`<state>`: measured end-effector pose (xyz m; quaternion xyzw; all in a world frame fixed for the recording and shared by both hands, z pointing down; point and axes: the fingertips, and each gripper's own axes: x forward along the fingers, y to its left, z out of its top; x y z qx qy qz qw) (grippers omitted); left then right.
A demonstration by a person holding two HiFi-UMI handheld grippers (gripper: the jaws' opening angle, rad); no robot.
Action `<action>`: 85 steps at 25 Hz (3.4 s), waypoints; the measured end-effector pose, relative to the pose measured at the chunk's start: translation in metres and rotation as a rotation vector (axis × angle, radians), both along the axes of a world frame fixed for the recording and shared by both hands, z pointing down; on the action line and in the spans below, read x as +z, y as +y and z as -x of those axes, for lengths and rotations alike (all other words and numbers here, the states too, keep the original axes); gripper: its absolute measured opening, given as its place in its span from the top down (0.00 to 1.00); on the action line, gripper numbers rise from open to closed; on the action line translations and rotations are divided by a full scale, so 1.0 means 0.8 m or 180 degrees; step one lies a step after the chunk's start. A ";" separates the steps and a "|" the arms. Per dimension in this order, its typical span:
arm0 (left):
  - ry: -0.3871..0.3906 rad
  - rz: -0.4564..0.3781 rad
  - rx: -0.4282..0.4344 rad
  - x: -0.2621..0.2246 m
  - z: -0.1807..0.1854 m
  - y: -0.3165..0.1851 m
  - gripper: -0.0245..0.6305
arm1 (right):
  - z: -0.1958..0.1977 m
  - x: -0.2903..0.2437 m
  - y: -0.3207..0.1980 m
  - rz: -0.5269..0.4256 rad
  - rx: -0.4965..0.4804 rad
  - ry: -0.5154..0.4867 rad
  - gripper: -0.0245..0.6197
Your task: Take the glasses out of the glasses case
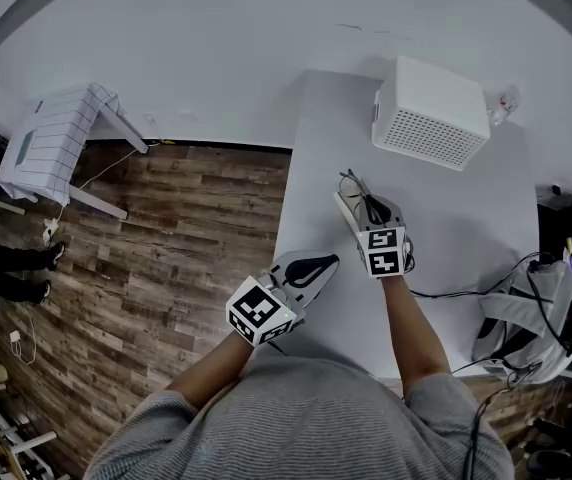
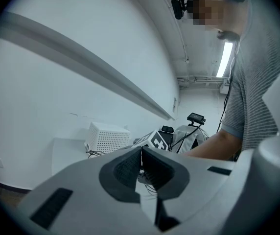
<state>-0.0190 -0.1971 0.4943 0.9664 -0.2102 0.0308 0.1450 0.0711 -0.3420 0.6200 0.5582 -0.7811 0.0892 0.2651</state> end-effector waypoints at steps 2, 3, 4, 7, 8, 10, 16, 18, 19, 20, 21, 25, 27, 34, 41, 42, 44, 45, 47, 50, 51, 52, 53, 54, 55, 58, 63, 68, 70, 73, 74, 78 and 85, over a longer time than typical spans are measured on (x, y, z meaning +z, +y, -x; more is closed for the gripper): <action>0.0002 -0.0008 -0.0006 0.000 0.000 0.001 0.94 | 0.002 -0.011 0.001 -0.0048 0.0003 -0.0016 0.91; 0.0000 -0.0010 -0.0009 -0.001 0.000 0.002 0.94 | 0.002 -0.015 0.002 -0.0072 0.0006 -0.0024 0.91; -0.0003 -0.0013 -0.0012 -0.001 0.001 0.003 0.94 | 0.003 -0.018 0.003 -0.0090 0.0006 -0.0033 0.91; -0.0014 -0.0020 -0.0027 -0.002 0.004 0.004 0.94 | 0.006 -0.027 0.006 -0.0137 -0.0005 -0.0061 0.91; -0.0017 -0.0022 -0.0034 -0.002 0.005 0.004 0.94 | 0.007 -0.030 0.007 -0.0157 -0.0011 -0.0073 0.91; -0.0020 -0.0027 -0.0050 -0.002 0.006 0.005 0.94 | 0.009 -0.038 0.010 -0.0200 -0.0029 -0.0105 0.91; -0.0013 -0.0047 -0.0080 -0.006 0.012 0.005 0.94 | 0.019 -0.070 0.023 -0.0404 -0.0135 -0.0255 0.91; -0.0011 -0.0050 -0.0088 -0.006 0.012 0.006 0.94 | 0.023 -0.084 0.029 -0.0487 -0.0170 -0.0347 0.91; -0.0010 -0.0053 -0.0091 -0.007 0.013 0.005 0.94 | 0.026 -0.092 0.032 -0.0533 -0.0188 -0.0389 0.91; -0.0006 -0.0058 -0.0094 -0.008 0.014 0.005 0.94 | 0.028 -0.100 0.035 -0.0579 -0.0203 -0.0428 0.91; -0.0001 -0.0063 -0.0096 -0.010 0.015 0.005 0.94 | 0.030 -0.109 0.039 -0.0624 -0.0215 -0.0468 0.91; 0.0020 -0.0082 -0.0100 -0.015 0.015 0.004 0.94 | 0.036 -0.142 0.055 -0.0812 -0.0268 -0.0639 0.91; 0.0035 -0.0095 -0.0112 -0.018 0.015 0.004 0.94 | 0.038 -0.159 0.064 -0.0910 -0.0312 -0.0726 0.91; 0.0197 -0.0125 -0.0278 -0.039 0.026 -0.006 0.94 | 0.047 -0.214 0.099 -0.1178 -0.0494 -0.1016 0.91; 0.0179 -0.0207 -0.0360 -0.046 0.033 -0.008 0.94 | 0.054 -0.253 0.136 -0.1329 -0.0609 -0.1106 0.91; 0.0173 -0.0215 -0.0354 -0.046 0.032 -0.006 0.94 | 0.055 -0.256 0.142 -0.1340 -0.0624 -0.1119 0.91; 0.0166 -0.0226 -0.0346 -0.047 0.031 -0.002 0.94 | 0.056 -0.263 0.153 -0.1362 -0.0660 -0.1140 0.91; 0.0165 -0.0230 -0.0342 -0.048 0.030 -0.001 0.94 | 0.057 -0.266 0.158 -0.1371 -0.0678 -0.1153 0.91; 0.0165 -0.0240 -0.0335 -0.049 0.030 0.001 0.94 | 0.060 -0.271 0.166 -0.1382 -0.0708 -0.1177 0.91; 0.0173 -0.0245 -0.0333 -0.051 0.030 0.003 0.94 | 0.063 -0.273 0.174 -0.1381 -0.0730 -0.1202 0.91; 0.0175 -0.0248 -0.0332 -0.052 0.030 0.004 0.94 | 0.064 -0.274 0.176 -0.1381 -0.0732 -0.1214 0.91; 0.0176 -0.0252 -0.0332 -0.052 0.030 0.004 0.94 | 0.064 -0.274 0.178 -0.1383 -0.0734 -0.1220 0.91; 0.0176 -0.0254 -0.0331 -0.052 0.030 0.005 0.94 | 0.065 -0.274 0.179 -0.1386 -0.0738 -0.1221 0.91; 0.0177 -0.0255 -0.0331 -0.053 0.031 0.005 0.94 | 0.066 -0.275 0.179 -0.1388 -0.0744 -0.1221 0.91; 0.0178 -0.0255 -0.0333 -0.053 0.032 0.005 0.94 | 0.067 -0.276 0.180 -0.1388 -0.0751 -0.1223 0.91; 0.0177 -0.0252 -0.0342 -0.053 0.034 0.005 0.94 | 0.068 -0.279 0.179 -0.1401 -0.0761 -0.1233 0.91; 0.0177 -0.0250 -0.0337 -0.051 0.032 0.006 0.94 | 0.067 -0.281 0.177 -0.1433 -0.0758 -0.1260 0.91; 0.0180 -0.0248 -0.0326 -0.052 0.032 0.006 0.94 | 0.069 -0.283 0.175 -0.1445 -0.0755 -0.1278 0.91; 0.0179 -0.0244 -0.0322 -0.052 0.032 0.006 0.94 | 0.068 -0.284 0.174 -0.1442 -0.0751 -0.1287 0.91; 0.0172 -0.0240 -0.0315 -0.051 0.031 0.005 0.94 | 0.068 -0.283 0.173 -0.1438 -0.0752 -0.1278 0.91; 0.0170 -0.0237 -0.0313 -0.051 0.031 0.005 0.94 | 0.068 -0.282 0.173 -0.1434 -0.0750 -0.1274 0.91; 0.0166 -0.0235 -0.0311 -0.050 0.030 0.005 0.94 | 0.067 -0.281 0.171 -0.1424 -0.0748 -0.1270 0.91; 0.0168 -0.0233 -0.0310 -0.049 0.029 0.004 0.94 | 0.068 -0.284 0.171 -0.1439 -0.0766 -0.1277 0.91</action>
